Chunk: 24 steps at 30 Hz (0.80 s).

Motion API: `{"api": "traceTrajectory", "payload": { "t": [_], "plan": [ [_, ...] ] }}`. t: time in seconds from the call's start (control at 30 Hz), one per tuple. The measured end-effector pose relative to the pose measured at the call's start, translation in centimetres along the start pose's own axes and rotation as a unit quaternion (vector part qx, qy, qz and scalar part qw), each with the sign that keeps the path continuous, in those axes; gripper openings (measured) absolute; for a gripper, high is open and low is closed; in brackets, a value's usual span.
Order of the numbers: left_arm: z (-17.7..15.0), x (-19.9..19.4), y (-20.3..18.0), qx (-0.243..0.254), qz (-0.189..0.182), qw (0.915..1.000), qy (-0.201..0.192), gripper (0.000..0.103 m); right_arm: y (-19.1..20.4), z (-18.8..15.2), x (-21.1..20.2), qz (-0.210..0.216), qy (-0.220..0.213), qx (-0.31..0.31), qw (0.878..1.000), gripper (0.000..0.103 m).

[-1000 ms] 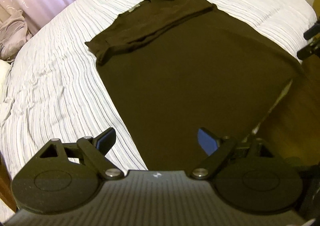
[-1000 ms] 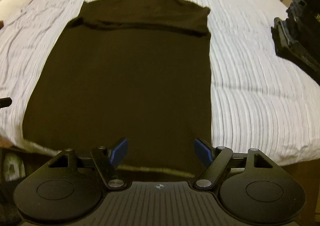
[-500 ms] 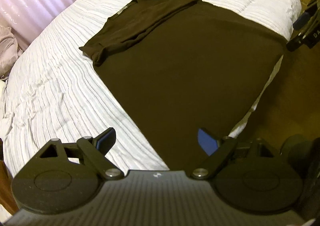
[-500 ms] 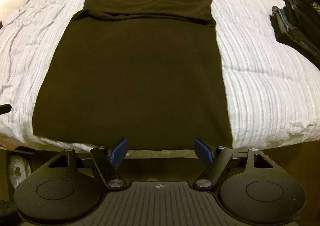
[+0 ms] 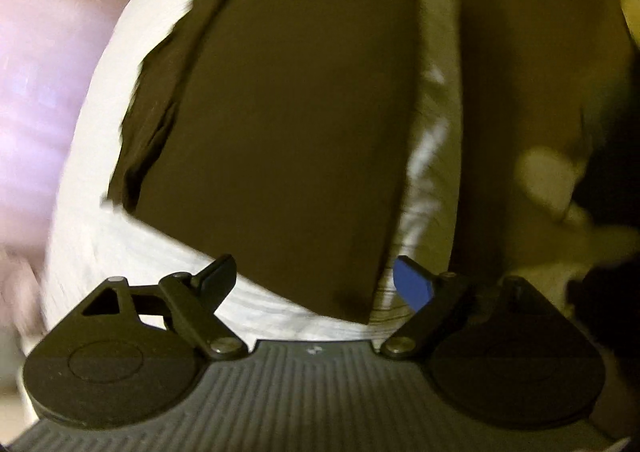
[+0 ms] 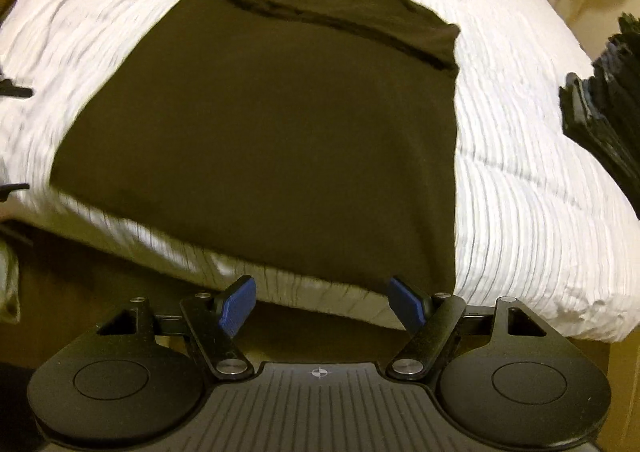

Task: Fold clothes
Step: 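Grasp the sweater hem with both grippers and lift it toward the collar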

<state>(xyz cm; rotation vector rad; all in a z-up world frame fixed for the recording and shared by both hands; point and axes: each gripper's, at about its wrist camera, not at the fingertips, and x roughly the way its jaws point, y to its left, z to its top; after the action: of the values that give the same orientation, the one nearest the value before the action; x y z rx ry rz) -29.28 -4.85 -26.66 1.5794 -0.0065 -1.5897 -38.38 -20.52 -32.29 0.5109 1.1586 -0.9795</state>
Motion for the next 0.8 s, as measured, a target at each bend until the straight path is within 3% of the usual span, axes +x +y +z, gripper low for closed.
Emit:
{"api": "traceTrajectory", "payload": {
  "t": [0.13,0.3,0.43,0.47,0.53,0.6,0.8],
  "plan": [
    [0.0,3.5,-2.9,0.033,0.003,0.9994,0.008,0.069,0.7,-1.3,1.8,0.003,-0.001,-0.046,0.999,0.076],
    [1.0,6.8,-3.3,0.036,0.034,0.9987,0.013,0.069,0.7,-1.3,4.0,0.012,0.005,-0.065,0.998,0.076],
    [0.8,8.6,-3.2,0.067,0.041,0.9965,0.029,0.067,0.7,-0.4,4.9,0.019,0.001,-0.067,0.998,0.076],
    [0.8,8.5,-2.8,0.065,0.032,0.9970,0.029,0.062,0.8,-0.1,5.1,0.019,0.001,-0.067,0.998,0.076],
    [0.8,8.0,-1.7,0.045,0.015,0.9985,0.026,0.034,0.9,0.2,5.2,0.019,-0.005,-0.067,0.998,0.076],
    [0.8,7.2,-0.4,0.014,0.002,0.9997,0.020,0.015,1.1,0.4,5.1,0.019,-0.014,-0.073,0.997,0.076],
    [1.3,4.5,4.6,-0.086,-0.014,0.9962,-0.006,0.009,3.5,0.1,5.3,0.023,-0.061,-0.124,0.990,0.076]
  ]
}}
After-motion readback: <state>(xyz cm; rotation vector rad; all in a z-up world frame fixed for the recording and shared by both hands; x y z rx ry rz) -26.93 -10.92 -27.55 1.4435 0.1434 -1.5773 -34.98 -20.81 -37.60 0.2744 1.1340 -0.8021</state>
